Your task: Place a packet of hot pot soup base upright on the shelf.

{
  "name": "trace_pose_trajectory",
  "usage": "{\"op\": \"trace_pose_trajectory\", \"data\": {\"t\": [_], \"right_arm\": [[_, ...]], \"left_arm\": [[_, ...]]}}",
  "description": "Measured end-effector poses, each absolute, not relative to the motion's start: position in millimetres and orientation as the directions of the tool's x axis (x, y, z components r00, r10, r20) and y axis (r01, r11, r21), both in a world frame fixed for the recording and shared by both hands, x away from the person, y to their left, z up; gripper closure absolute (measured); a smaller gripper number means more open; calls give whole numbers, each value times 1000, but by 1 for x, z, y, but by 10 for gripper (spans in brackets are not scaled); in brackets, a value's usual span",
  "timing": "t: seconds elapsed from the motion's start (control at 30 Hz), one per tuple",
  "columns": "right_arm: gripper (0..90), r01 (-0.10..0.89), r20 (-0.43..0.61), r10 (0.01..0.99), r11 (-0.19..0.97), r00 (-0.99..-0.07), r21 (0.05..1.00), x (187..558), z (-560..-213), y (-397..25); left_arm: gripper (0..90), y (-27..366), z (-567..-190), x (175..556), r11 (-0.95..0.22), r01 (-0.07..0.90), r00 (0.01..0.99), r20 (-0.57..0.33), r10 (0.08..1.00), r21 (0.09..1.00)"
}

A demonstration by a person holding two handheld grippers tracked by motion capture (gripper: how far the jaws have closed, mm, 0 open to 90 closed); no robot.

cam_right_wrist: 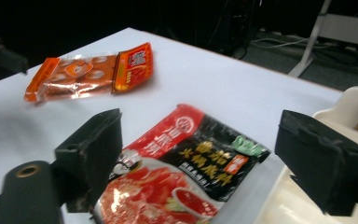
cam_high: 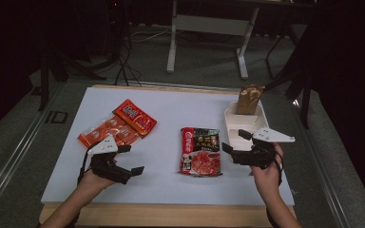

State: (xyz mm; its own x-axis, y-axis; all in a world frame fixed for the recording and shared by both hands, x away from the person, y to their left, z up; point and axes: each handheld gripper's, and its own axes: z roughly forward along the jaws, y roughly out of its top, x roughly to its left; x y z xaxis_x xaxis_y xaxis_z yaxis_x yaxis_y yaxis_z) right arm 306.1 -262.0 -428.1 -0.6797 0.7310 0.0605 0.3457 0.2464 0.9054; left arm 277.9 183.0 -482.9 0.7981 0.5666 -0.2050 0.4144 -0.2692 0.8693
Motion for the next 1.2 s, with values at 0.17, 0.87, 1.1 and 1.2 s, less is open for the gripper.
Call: {"op": "trace_pose_trajectory", "data": {"t": [0.17,0.87,1.1,1.2], "right_arm": [[134,336,35,725,276,-688,901,301,-437,-255],[163,325,33,731,263,-682,908,279,-438,-263],[122,289,-2,740,265,-672,920,276,-437,-262],[112,286,-10,748,266,-664,920,277,-438,-261]], "left_arm": [[18,174,-481,288,-291,419,805,-203,558,860],[23,128,-472,336,-312,445,791,-205,577,839],[23,113,-473,356,-330,459,784,-202,587,825],[23,105,-475,365,-335,466,782,-204,589,819]]}}
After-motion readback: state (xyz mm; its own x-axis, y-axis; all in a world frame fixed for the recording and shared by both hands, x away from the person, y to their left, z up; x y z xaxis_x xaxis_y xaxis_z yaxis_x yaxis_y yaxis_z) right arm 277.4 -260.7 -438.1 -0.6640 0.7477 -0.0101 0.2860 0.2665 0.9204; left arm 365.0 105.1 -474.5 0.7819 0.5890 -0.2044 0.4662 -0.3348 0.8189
